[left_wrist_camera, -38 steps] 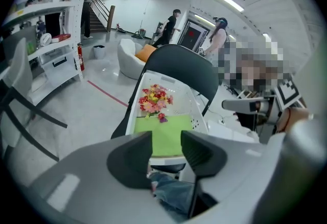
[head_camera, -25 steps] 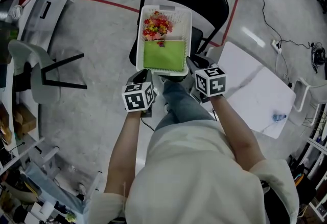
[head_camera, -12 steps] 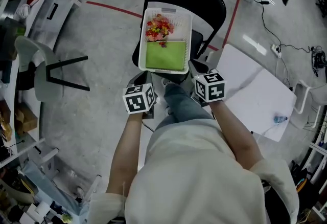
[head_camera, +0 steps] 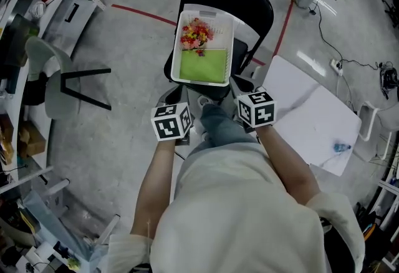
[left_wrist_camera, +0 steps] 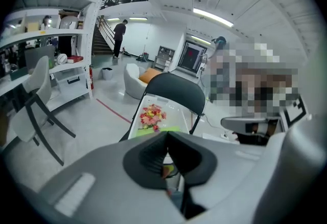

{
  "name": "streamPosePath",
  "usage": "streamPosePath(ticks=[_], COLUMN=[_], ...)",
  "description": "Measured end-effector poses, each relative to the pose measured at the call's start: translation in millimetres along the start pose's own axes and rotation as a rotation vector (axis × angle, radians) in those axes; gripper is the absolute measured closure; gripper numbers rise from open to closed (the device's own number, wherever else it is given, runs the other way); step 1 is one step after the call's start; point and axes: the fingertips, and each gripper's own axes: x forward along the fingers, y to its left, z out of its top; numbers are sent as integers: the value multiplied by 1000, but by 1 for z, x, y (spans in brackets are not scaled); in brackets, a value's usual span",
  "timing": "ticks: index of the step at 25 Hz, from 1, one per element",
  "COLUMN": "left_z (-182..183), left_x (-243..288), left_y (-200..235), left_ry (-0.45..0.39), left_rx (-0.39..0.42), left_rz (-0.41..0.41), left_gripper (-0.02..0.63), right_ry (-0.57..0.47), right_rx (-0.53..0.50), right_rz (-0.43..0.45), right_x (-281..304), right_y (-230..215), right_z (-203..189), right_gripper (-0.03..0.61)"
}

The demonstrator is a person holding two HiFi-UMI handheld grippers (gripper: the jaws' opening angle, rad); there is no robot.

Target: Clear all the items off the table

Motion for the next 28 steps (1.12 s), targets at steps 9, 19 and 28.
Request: streamPosePath(ticks=[9, 19, 28], left_z=[-18, -48, -67], left_x=[-35, -66, -81], left_y=[-25, -48, -74], left_ry=[-26, -25, -19], left_rx=[-3, 33, 62], left_rz=[-32, -76, -124], left_gripper=[605, 606, 604], right_ry=[-25, -32, -70], right_rx=[-31, -30, 2], right_rz=[39, 38, 2], right_x=[-33, -71, -111], right_y=[26, 48, 47], right_z=[-13, -45, -62], right_gripper=[578, 578, 578])
